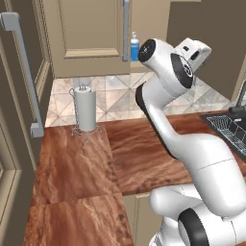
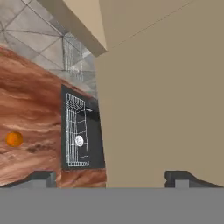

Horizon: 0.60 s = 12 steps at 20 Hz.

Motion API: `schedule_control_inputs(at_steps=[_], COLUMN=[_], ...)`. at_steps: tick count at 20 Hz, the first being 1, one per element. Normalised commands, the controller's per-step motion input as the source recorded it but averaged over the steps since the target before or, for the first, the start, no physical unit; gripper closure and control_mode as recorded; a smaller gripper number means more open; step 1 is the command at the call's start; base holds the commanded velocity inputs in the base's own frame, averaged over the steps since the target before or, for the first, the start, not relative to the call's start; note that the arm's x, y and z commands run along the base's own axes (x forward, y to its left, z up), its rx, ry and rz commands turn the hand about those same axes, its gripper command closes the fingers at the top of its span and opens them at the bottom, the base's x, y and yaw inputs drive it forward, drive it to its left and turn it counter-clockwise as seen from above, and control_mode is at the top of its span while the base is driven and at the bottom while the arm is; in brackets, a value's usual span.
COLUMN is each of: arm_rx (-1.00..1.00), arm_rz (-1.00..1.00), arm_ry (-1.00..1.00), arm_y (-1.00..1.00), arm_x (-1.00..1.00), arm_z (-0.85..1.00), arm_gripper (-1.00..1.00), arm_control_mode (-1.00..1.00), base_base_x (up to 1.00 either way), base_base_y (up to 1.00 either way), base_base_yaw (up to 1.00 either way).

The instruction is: Open the cabinet. Pick the soap dispenser and place it next to the sink. Then close the cabinet.

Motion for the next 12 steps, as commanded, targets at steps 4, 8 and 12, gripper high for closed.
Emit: schedule_control_inputs(at_steps=[4,8,12], arm_rx=[0.47,0.45,0.41], arm_rz=[0.05,0.08,0.12], arm_ry=[-0.36,-0.35,-0.28], arm_y=[0.24,0.22,0.34], arm_x=[0.01,0.01,0.00], arm_z=[-0.15,-0.14,-0.01], arm_gripper=[-1.00,-1.00,-1.00], arm_control_mode=[-1.00,-1.00,-1.00], base_base_x=[0.00,0.00,0.00], base_base_y=[0.00,0.00,0.00], base_base_yaw=[0.00,0.00,0.00])
